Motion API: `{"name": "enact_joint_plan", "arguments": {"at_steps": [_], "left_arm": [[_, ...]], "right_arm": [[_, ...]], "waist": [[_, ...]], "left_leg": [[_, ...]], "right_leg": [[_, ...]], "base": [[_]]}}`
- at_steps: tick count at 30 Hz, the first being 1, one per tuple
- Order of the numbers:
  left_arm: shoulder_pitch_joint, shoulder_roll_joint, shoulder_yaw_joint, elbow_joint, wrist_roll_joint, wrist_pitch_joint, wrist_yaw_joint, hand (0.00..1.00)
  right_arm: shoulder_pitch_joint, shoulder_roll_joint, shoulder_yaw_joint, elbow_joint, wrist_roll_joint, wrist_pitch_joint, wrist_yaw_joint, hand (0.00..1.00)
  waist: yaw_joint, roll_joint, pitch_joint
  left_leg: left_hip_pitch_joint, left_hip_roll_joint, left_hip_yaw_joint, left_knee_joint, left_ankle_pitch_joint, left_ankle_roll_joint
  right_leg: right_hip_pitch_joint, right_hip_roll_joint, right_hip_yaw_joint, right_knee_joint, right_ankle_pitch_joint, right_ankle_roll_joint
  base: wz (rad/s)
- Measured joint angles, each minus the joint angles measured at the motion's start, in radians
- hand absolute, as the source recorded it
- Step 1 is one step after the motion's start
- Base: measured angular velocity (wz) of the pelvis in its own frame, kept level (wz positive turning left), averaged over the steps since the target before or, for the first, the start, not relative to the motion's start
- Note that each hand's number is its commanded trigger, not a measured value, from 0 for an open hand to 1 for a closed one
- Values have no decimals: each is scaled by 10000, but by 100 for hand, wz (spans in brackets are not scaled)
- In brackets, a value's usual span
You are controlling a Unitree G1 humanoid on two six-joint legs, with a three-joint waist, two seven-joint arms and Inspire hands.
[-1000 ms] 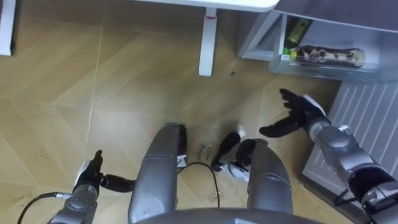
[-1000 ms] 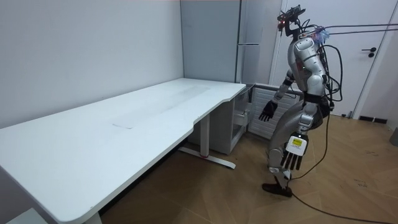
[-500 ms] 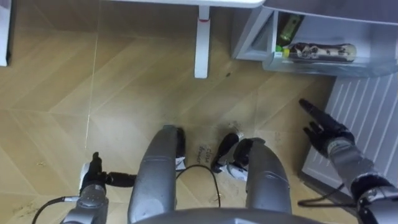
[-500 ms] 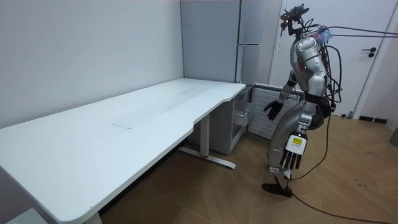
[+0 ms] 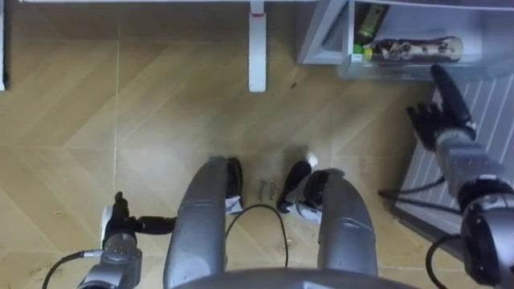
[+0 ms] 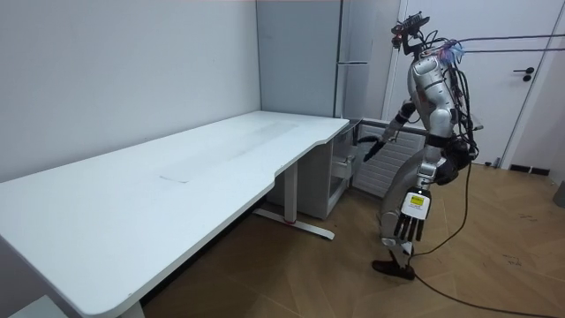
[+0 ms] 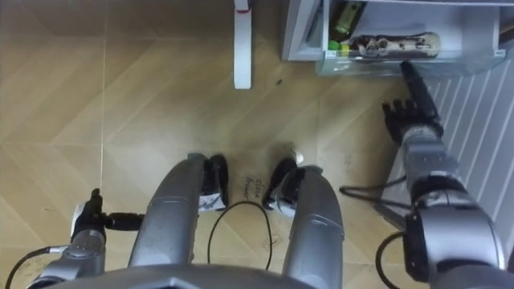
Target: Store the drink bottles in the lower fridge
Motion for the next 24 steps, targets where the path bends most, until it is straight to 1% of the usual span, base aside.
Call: {"name": "enact_joint_plan", "arguments": {"at_steps": [4, 7, 10, 12, 15, 16, 18, 20, 22, 24], "left_arm": [[7, 1, 53, 72, 0, -22, -220, 0], [69, -10, 152, 135, 7, -17, -354, 0], [107, -6, 279, -26, 14, -6, -431, 0], [135, -5, 350, -170, 14, -8, -445, 0], [186, 0, 385, -460, 0, -14, -484, 0], [199, 3, 385, -516, -6, -38, -501, 0], [224, 60, 385, -542, -14, -83, -500, 0], [292, 197, 381, -548, -17, -79, -514, 0], [306, 269, 394, -527, -16, -78, -564, 0], [330, 293, 523, -442, -13, -83, -655, 0]], "right_arm": [[-405, -183, -152, -77, 128, 2, 212, 0], [-357, -193, -269, -81, 175, 3, 174, 0], [-359, -267, -268, -88, 172, -11, 148, 0], [-360, -275, -267, -178, 173, -11, 100, 0], [-361, -330, -267, -340, 210, -13, -123, 0], [-367, -385, -266, -354, 223, -11, -259, 0], [-377, -422, -265, -369, 244, -28, -426, 0], [-503, -429, -254, -397, 242, -102, -742, 0], [-558, -486, -254, -399, 243, -154, -990, 0], [-608, -494, -245, -399, 248, -266, -1189, 0]], "waist": [[134, -6, 3], [163, -13, 15], [119, -56, 40], [123, -79, 54], [122, -81, 55], [117, -82, 55], [126, -83, 56], [148, -91, 59], [155, -103, 66], [225, -105, 67]], "left_leg": [[20, -19, -1, 8, -9, 12], [27, -41, 2, 29, -27, 46], [12, -203, 12, 21, -33, 79], [-30, -214, 32, 22, -30, 100], [-54, -279, 41, 15, -7, 140], [-20, -349, 46, -6, 8, 166], [-1, -396, 41, -2, 22, 189], [-5, -444, -13, -23, 30, 199], [28, -541, -17, -115, 92, 231], [27, -547, -22, -126, 122, 242]], "right_leg": [[18, -26, 1, 13, -6, 12], [36, -83, -23, 45, -24, 35], [-22, -296, -30, 223, -122, 65], [-70, -318, -16, 231, -123, 67], [-120, -377, 11, 261, -123, 93], [-114, -457, 24, 317, -138, 119], [-102, -519, 32, 379, -157, 147], [-103, -552, 33, 386, -178, 164], [-96, -668, 22, 411, -197, 184], [-88, -684, 20, 413, -188, 193]], "base": [[1], [1], [10], [4], [2], [10], [8], [5], [13], [5]]}}
